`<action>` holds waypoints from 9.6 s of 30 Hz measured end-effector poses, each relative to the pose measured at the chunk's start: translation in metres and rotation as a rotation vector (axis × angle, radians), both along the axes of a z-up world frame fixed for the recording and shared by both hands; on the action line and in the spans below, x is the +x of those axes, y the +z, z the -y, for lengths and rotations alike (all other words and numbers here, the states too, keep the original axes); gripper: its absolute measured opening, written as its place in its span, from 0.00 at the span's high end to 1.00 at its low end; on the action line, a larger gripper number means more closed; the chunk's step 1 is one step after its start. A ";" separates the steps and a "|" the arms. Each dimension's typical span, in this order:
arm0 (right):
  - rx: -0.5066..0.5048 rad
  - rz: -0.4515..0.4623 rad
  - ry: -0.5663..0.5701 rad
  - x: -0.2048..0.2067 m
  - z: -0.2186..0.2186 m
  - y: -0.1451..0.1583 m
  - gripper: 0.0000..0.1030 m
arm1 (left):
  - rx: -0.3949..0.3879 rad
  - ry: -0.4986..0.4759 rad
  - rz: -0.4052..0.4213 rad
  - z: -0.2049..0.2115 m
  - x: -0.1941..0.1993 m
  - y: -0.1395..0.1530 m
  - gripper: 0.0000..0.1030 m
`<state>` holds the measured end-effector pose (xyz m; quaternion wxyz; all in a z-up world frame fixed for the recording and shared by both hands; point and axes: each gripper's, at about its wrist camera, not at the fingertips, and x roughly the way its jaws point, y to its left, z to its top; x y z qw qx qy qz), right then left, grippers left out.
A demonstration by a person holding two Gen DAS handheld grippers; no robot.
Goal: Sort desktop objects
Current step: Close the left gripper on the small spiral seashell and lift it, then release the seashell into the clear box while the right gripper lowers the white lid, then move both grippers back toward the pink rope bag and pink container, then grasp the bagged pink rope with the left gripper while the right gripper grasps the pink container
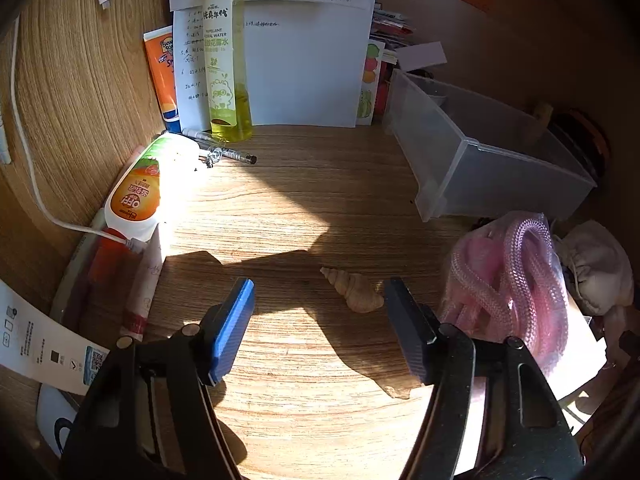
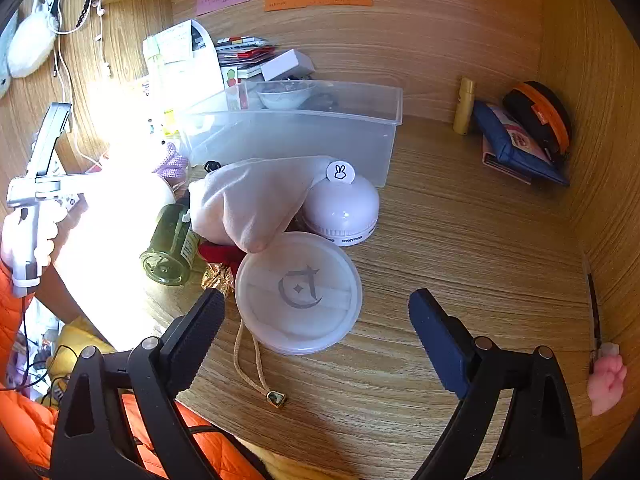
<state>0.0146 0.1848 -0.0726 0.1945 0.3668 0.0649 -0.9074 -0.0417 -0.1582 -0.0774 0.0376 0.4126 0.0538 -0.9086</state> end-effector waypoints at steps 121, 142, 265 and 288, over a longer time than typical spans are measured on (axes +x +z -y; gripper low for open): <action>-0.045 -0.033 0.123 -0.184 0.075 0.049 0.39 | 0.016 -0.263 -0.219 -0.109 -0.111 0.088 0.84; -0.035 0.095 0.101 -0.204 0.070 0.014 0.39 | 0.050 -0.315 -0.063 -0.117 -0.145 0.048 0.84; 0.102 0.191 0.144 -0.100 0.024 -0.035 0.31 | 0.070 -0.182 0.177 -0.048 -0.067 -0.004 0.09; 0.097 0.174 0.158 -0.112 0.005 -0.023 0.41 | -0.066 -0.236 0.231 -0.039 -0.047 -0.001 0.24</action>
